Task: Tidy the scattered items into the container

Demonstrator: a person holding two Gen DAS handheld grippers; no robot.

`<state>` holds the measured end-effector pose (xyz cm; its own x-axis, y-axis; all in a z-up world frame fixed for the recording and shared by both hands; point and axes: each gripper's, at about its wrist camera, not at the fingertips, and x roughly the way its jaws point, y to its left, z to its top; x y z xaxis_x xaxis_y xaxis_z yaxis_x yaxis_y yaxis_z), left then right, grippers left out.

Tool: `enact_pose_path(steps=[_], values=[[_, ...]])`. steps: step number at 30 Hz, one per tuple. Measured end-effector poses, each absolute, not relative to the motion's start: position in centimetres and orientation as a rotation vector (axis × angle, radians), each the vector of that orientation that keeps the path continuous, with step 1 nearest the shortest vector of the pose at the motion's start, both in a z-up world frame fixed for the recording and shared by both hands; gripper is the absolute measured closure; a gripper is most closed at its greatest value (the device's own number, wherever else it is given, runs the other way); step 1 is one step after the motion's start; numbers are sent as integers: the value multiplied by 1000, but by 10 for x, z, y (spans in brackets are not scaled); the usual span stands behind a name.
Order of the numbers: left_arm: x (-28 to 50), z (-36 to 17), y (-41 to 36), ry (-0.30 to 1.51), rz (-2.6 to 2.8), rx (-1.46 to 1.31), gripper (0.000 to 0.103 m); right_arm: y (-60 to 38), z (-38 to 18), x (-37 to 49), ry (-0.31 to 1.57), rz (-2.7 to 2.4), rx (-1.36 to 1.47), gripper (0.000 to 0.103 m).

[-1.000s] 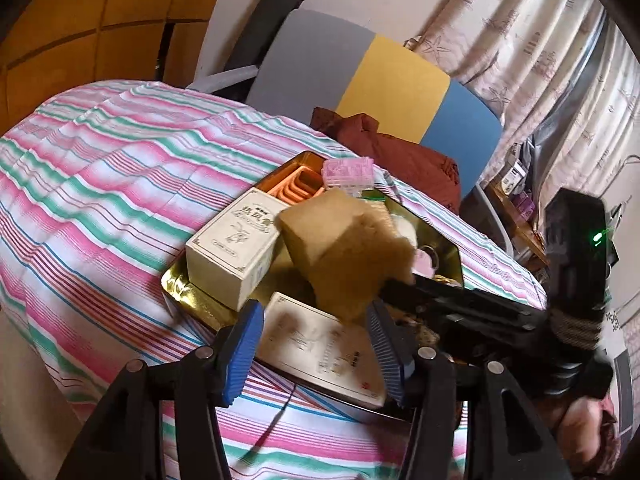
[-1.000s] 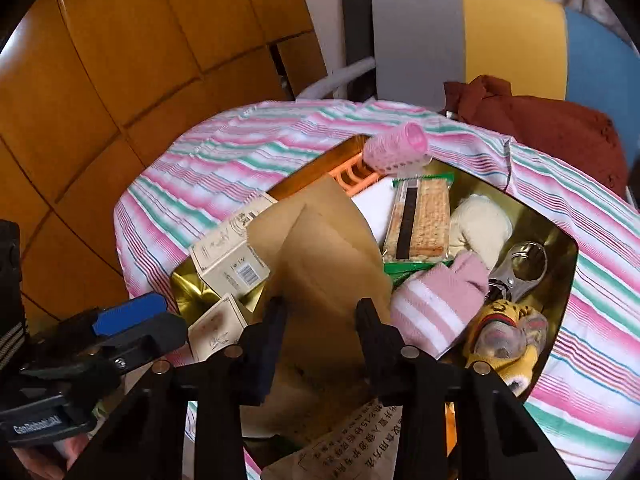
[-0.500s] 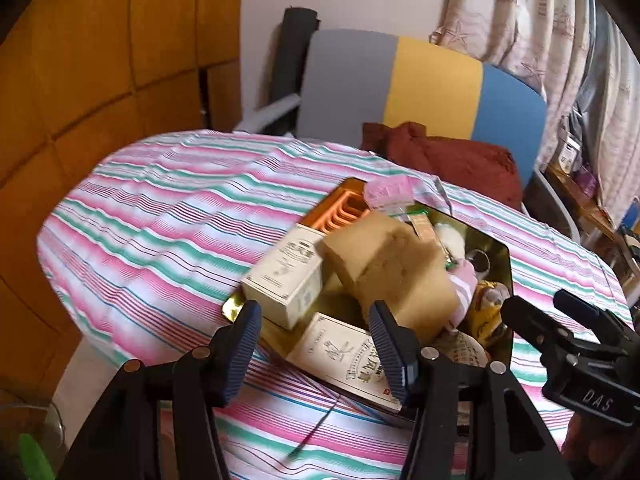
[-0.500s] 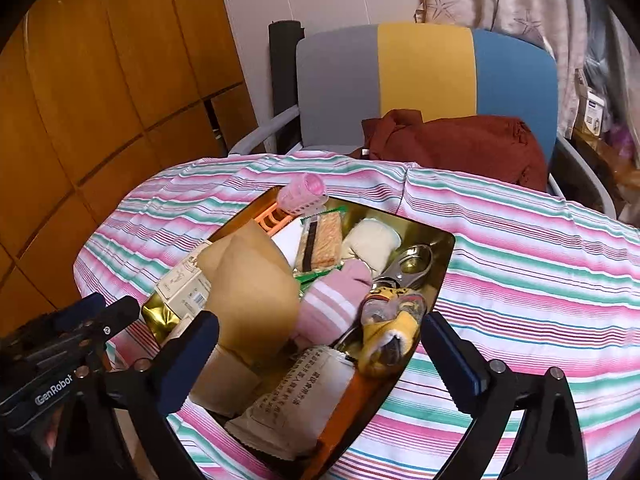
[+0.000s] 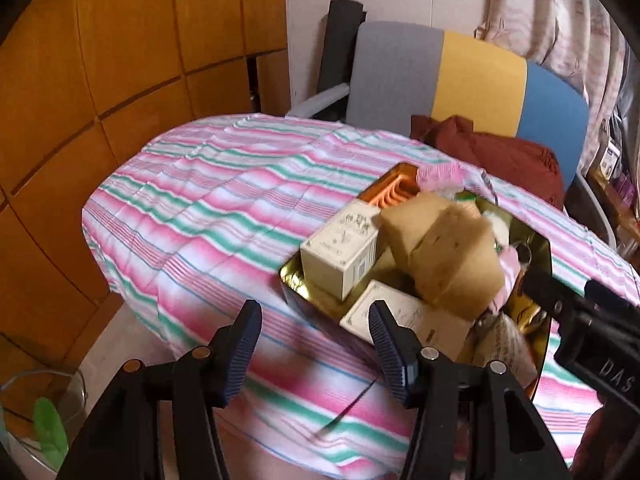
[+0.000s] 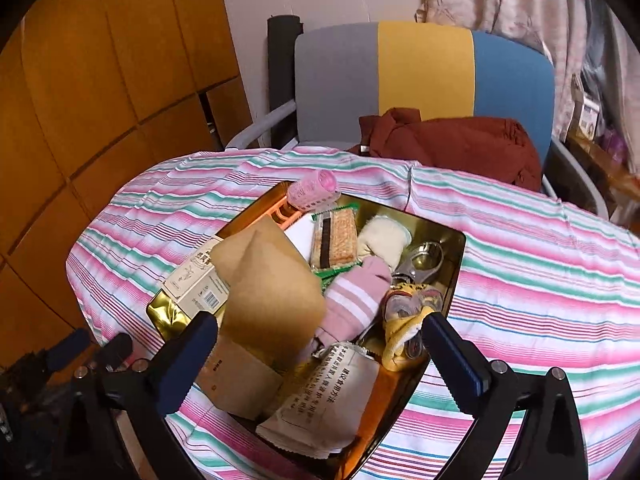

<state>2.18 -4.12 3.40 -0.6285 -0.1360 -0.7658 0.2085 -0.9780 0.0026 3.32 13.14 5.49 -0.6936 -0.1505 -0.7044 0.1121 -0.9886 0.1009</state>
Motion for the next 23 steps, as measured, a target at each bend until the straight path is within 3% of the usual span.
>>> enact_pose_path(steps=[23], values=[[32,32,-41,111,-2687,1182,51,126,49,37,-110,-2745,1192,0]])
